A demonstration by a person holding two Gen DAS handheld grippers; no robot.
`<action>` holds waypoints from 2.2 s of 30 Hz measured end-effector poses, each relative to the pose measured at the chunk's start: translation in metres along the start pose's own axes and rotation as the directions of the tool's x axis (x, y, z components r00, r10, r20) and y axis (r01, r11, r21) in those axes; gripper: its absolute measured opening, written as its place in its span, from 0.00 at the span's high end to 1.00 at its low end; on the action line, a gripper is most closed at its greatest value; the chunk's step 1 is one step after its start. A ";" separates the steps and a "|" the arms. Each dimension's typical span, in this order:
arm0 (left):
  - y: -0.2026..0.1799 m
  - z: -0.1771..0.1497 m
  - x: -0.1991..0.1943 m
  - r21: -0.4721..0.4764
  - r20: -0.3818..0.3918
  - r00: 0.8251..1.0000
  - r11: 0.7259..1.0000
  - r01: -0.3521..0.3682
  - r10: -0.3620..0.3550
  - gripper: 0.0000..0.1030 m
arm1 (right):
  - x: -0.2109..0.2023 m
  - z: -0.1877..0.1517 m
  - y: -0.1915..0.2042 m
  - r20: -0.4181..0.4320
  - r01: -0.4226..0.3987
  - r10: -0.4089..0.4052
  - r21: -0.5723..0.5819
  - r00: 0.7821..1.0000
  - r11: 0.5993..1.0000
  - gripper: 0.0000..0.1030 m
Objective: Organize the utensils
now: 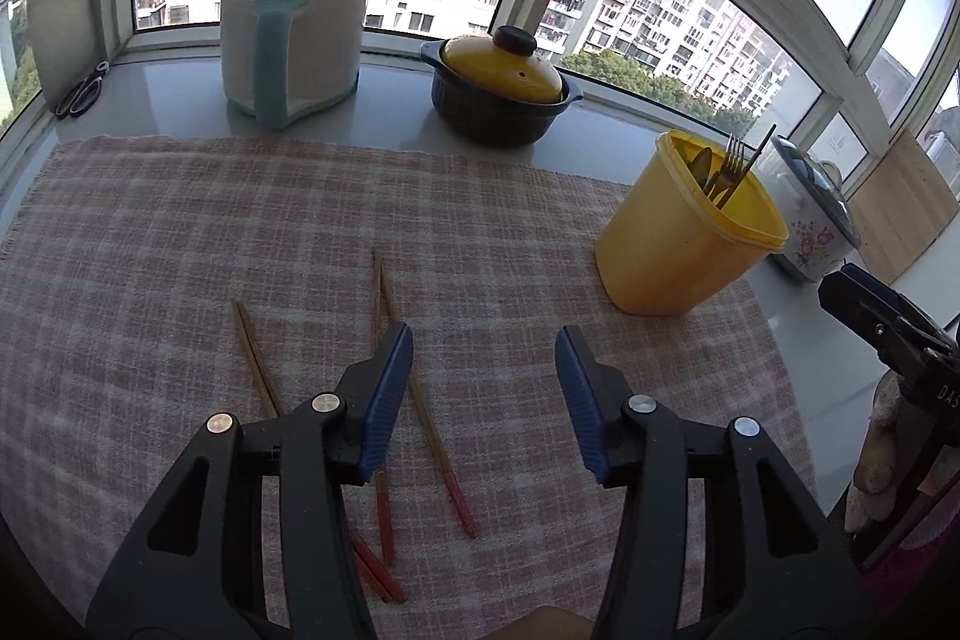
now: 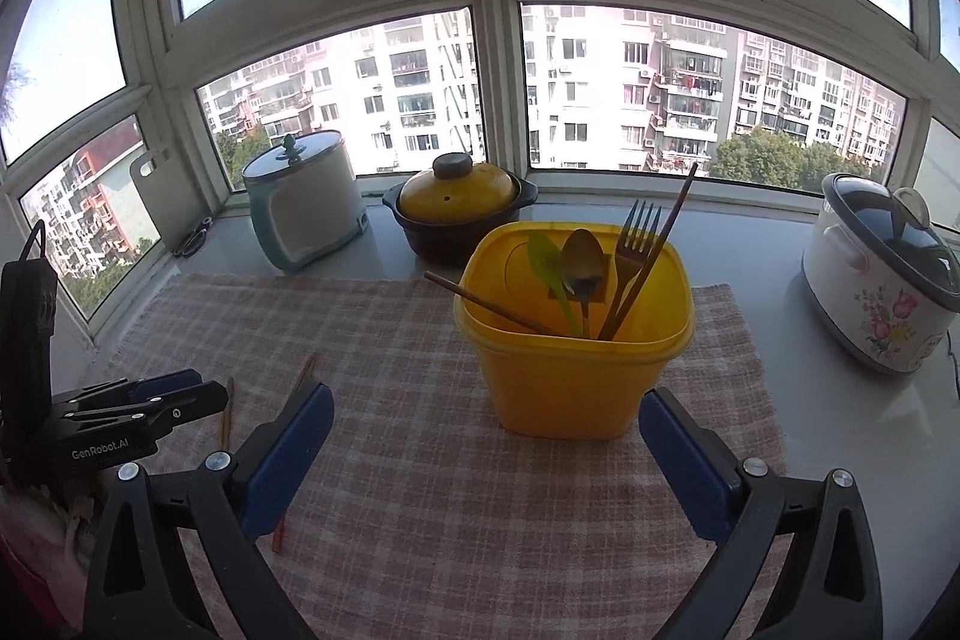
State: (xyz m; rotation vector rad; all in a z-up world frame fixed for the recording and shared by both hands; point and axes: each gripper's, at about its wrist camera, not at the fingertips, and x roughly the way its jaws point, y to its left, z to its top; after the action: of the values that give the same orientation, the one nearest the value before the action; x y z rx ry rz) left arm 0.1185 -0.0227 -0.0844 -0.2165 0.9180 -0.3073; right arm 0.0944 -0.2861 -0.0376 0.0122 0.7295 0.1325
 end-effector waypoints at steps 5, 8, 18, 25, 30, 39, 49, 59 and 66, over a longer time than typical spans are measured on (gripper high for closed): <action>0.027 -0.005 0.003 -0.044 -0.024 0.999 0.998 -0.033 0.032 0.51 | 0.010 -0.003 0.013 -0.021 -0.009 0.009 -0.019 1.000 1.000 0.00; 0.040 -0.010 0.006 -0.060 -0.037 0.998 0.997 -0.048 0.046 0.51 | 0.016 -0.003 0.019 -0.034 -0.015 0.014 -0.023 0.999 1.000 0.00; 0.076 -0.021 0.009 -0.115 -0.062 0.995 0.990 -0.085 0.078 0.51 | 0.034 -0.004 0.039 -0.053 -0.072 0.069 -0.063 0.996 0.995 0.04; 0.091 -0.032 0.017 -0.129 -0.109 0.990 0.987 -0.101 0.087 0.51 | 0.058 -0.009 0.051 -0.134 -0.137 0.128 -0.060 0.983 0.989 0.10; 0.097 -0.041 0.027 -0.133 -0.149 0.984 0.984 -0.117 0.097 0.66 | 0.079 -0.013 0.070 -0.228 -0.191 0.166 -0.092 0.960 0.977 0.16; 0.108 -0.053 0.046 -0.125 -0.218 0.967 0.979 -0.164 0.135 0.82 | 0.115 -0.028 0.103 -0.370 -0.272 0.213 -0.115 0.904 0.956 0.41; 0.117 -0.054 0.052 -0.155 -0.227 0.965 0.973 -0.170 0.133 0.85 | 0.149 -0.047 0.129 -0.480 -0.324 0.243 -0.094 0.843 0.941 0.61; 0.111 -0.051 0.057 -0.138 -0.232 0.962 0.974 -0.179 0.143 0.85 | 0.168 -0.054 0.142 -0.523 -0.338 0.236 -0.108 0.819 0.935 0.71; 0.101 -0.042 0.067 -0.075 -0.241 0.946 0.967 -0.241 0.217 0.86 | 0.174 -0.057 0.149 -0.535 -0.336 0.228 -0.112 0.813 0.935 0.72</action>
State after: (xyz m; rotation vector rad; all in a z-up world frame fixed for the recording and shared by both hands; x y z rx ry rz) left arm 0.1397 0.0462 -0.1904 -0.1690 1.1806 -0.0680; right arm 0.1678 -0.1190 -0.1873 -0.1137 1.2514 0.5140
